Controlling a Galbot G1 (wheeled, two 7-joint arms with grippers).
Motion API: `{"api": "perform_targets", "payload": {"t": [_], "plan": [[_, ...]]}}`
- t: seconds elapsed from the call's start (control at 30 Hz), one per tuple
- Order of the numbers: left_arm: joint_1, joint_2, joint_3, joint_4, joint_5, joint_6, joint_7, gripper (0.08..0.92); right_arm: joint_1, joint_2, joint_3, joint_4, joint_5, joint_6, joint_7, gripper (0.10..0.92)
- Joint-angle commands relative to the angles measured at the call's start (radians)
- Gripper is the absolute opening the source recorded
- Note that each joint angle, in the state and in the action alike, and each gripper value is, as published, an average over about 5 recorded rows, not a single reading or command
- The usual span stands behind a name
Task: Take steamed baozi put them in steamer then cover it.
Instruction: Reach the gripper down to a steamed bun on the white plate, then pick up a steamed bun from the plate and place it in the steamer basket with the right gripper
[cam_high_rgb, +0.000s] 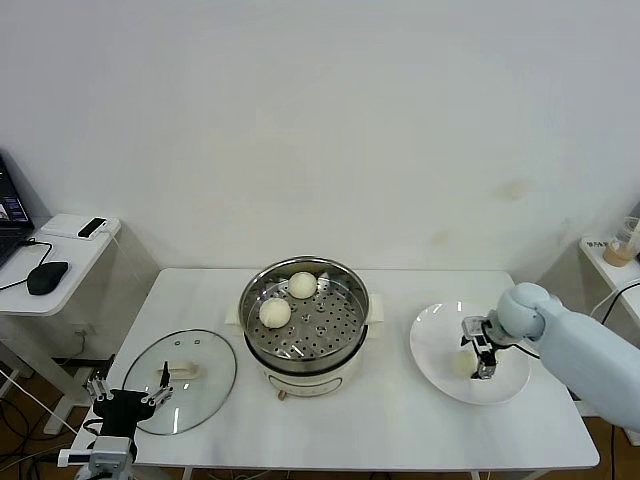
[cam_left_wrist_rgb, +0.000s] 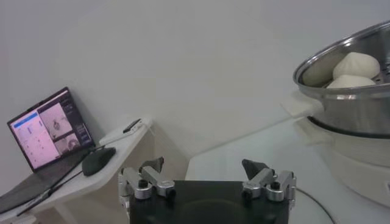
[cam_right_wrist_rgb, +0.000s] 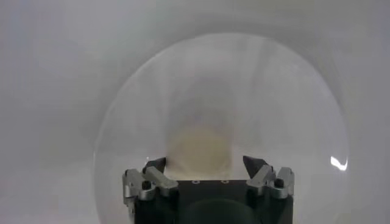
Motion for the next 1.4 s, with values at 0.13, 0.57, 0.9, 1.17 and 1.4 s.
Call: {"api": "perform_targets", "payload": {"t": [0.13,0.57,0.9,1.17,1.4], "plan": [[0.001,-0.002,0.0,-0.001,0.0,0.0,-0.001,0.823,0.002,0.017,0.0,-0.011,-0.009,-0.015,-0.001,0.676],[0.008,0.0,-0.005,-0.015,-0.002,-0.001,-0.002,0.823,0.229,-0.112,-0.1,0.102,0.109,-0.002,-0.116,0.609],[0.013,0.008,-0.007,-0.026,-0.007,-0.002,-0.002,0.823,0.651,-0.008,-0.297,0.088,0.277,-0.029,-0.112,0.611],[0.014,0.009,-0.017,-0.023,-0.013,-0.002,-0.002,0.823,0.839,0.19,-0.42,0.092,0.378,-0.059,-0.068,0.611],[0.015,0.009,-0.04,-0.021,-0.025,-0.003,-0.005,0.823,0.853,0.367,-0.471,0.092,0.469,-0.061,0.003,0.617]]}}
